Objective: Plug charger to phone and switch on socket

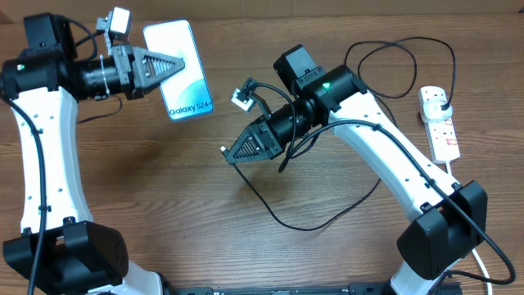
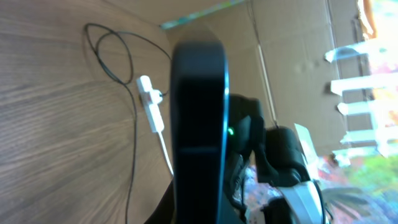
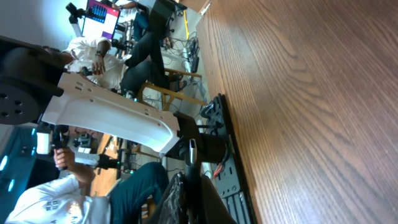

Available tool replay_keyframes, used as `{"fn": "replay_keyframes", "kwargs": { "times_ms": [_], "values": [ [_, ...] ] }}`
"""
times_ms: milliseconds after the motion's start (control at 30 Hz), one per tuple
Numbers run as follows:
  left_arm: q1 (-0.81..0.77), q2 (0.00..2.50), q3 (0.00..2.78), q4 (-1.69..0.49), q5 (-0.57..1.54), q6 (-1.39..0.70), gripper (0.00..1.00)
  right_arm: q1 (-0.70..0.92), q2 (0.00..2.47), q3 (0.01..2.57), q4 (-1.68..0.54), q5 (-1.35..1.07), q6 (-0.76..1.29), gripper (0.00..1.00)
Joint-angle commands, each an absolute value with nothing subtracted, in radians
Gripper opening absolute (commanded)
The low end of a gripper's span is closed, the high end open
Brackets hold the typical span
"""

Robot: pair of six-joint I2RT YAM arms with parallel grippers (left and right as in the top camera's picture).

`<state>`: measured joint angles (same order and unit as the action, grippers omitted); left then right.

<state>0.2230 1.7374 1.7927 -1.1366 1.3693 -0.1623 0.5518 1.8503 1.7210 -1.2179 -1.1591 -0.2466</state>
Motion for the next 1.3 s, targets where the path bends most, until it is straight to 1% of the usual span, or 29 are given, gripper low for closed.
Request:
{"fn": "replay_keyframes", "kwargs": {
  "times_ms": [0, 133, 300, 533, 700, 933, 1167, 1267],
  "values": [
    [0.176, 1.734, 1.808, -1.089, 1.372, -0.352, 0.04, 0.540, 1.824, 1.779, -1.228, -1.164, -0.235, 0.04],
    [0.108, 1.734, 1.808, -1.061, 1.325, -0.317, 0.04, 0.539, 1.796, 1.782, -1.230, -1.161, -0.236, 0.04],
    [0.051, 1.734, 1.808, -1.015, 1.323, -0.310, 0.04, 0.512, 1.765, 1.782, -1.243, -1.160, -0.235, 0.04],
    [0.052, 1.734, 1.808, -0.968, 1.327, -0.319, 0.04, 0.487, 1.745, 1.782, -1.255, -1.163, -0.234, 0.04],
    [0.047, 1.734, 1.808, -0.998, 1.327, -0.366, 0.04, 0.487, 1.745, 1.782, -1.187, -1.164, -0.169, 0.04],
    [0.038, 1.734, 1.808, -0.997, 1.345, -0.367, 0.04, 0.487, 1.745, 1.782, -1.098, -1.206, -0.097, 0.04],
    [0.039, 1.734, 1.808, -0.966, 1.454, -0.367, 0.04, 0.487, 1.745, 1.782, -1.045, -1.225, -0.067, 0.04],
    [0.039, 1.734, 1.808, -0.964, 1.469, -0.367, 0.04, 0.485, 1.745, 1.782, -1.024, -1.225, -0.047, 0.04]
  ]
}}
